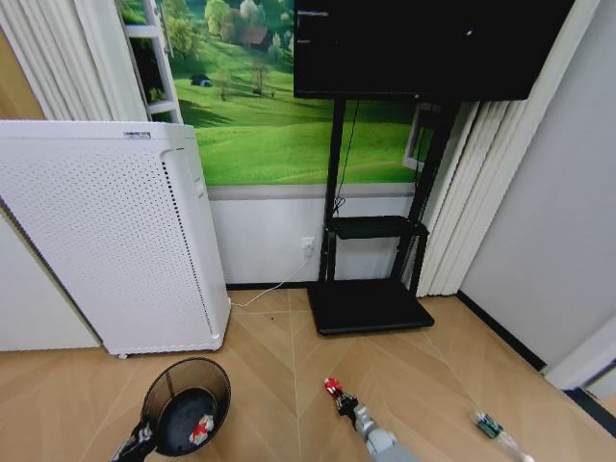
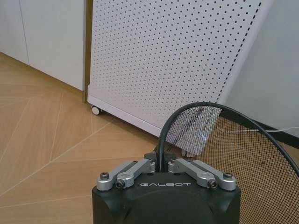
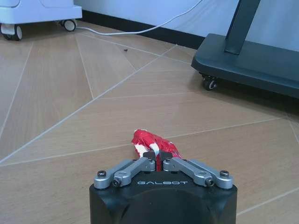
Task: Pick up the trash bin and place the garbage on the floor into it.
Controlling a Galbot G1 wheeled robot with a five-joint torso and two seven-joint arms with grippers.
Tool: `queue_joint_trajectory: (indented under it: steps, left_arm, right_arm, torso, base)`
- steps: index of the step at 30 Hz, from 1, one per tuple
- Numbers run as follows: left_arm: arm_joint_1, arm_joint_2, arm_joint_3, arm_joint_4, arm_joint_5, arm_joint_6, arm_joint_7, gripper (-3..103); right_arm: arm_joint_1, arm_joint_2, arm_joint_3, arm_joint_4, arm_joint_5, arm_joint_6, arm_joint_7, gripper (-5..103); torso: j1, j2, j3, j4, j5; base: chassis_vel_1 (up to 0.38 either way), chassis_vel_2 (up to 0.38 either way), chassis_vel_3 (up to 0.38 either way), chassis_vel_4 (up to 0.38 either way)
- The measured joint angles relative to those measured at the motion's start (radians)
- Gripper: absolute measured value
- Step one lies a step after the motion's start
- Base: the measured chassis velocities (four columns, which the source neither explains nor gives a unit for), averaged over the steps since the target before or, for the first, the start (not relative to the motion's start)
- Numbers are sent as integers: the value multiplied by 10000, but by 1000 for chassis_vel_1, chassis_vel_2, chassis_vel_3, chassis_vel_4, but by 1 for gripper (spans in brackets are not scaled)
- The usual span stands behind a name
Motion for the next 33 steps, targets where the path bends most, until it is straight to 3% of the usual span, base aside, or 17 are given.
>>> queue_joint_trajectory:
  steps: [2,5,7,9,13,17,20,22,24,25,27,33]
  left_arm:
    - [-121,9,63,188,64,8,-4,6]
    - [-199,17,103,265,110,22,-11,6]
    - [-738,76,273,540,266,174,-143,6]
    - [-993,106,358,610,316,257,-206,6]
    - [-2295,294,768,937,455,601,-446,6]
    - [-3870,735,1522,1574,391,980,-657,6]
    - [-4656,929,2010,2112,351,1070,-722,6]
    - [-5890,1007,2594,3062,309,1109,-729,6]
    - [-6171,999,2696,3343,321,1101,-721,6]
    - [-6807,935,2933,4079,410,1023,-668,6]
    - [-7633,768,3265,5112,658,873,-536,6]
    - [-8561,204,3860,6216,976,785,-468,6]
  right_arm:
    - [-106,-23,-2,302,570,524,-292,3]
    - [-171,-45,-24,556,853,691,-360,1]
    - [-511,-269,-190,1779,1767,870,-437,0]
    - [-562,-383,-226,2175,1979,880,-435,0]
    - [-830,-964,-618,3693,2946,631,-231,0]
    - [-846,-1725,-801,4720,3883,924,-444,0]
    - [-923,-2122,-808,5205,4058,1006,-723,0]
    - [-1065,-2548,-880,6033,4074,1047,-1136,0]
    - [-1098,-2609,-912,6192,4089,1035,-1173,0]
    - [-1226,-2652,-974,6636,4114,994,-1225,0]
    - [-1496,-2664,-1043,7509,4099,770,-1143,0]
    - [-1986,-2626,-1670,9575,4096,-225,-486,0]
  torso:
    - [1,0,1,-1,2]
    - [0,0,0,1,1]
    - [1,-1,2,0,2]
    - [0,0,0,1,1]
    - [1,-1,1,-3,4]
    - [1,-1,1,1,6]
    - [1,0,1,1,-3]
    - [1,0,1,-4,-2]
    - [1,0,1,-4,-1]
    - [1,-1,2,-2,-1]
    - [2,-2,2,-3,1]
    - [2,-1,0,0,-1]
  base:
    - [0,0,0,0]
    - [0,0,0,0]
    - [0,0,0,0]
    - [0,0,0,0]
    - [0,0,0,0]
    - [0,0,0,0]
    - [0,0,0,0]
    - [0,0,0,0]
    - [0,0,0,0]
    - [0,0,0,0]
    - [0,0,0,0]
    - [0,0,0,0]
